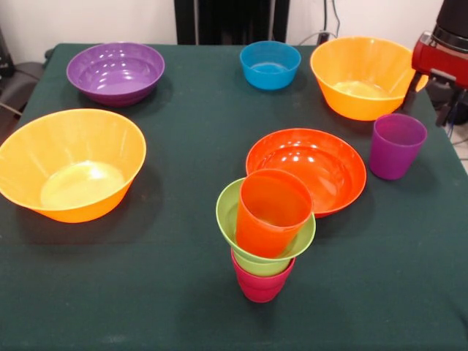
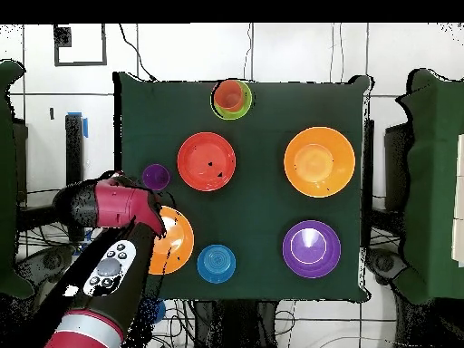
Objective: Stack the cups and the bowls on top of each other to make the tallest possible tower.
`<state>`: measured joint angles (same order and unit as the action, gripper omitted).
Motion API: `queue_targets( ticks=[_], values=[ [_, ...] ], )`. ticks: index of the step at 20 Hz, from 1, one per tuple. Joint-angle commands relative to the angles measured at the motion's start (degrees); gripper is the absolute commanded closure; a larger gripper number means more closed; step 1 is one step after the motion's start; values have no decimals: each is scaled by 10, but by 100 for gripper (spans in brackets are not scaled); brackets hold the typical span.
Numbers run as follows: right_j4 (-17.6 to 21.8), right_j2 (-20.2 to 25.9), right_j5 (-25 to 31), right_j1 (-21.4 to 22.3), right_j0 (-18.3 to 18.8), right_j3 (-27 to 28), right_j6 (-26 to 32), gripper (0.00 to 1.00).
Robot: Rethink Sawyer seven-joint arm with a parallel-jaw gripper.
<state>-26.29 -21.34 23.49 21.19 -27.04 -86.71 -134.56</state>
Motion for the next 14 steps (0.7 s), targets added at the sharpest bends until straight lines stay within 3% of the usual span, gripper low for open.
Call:
queue_targets(
  ticks=[1,14],
  values=[
    [-2,13,63,-47,1,13,-116,0],
    [3,-13,93,-47,-21,41,-116,0]
  ],
)
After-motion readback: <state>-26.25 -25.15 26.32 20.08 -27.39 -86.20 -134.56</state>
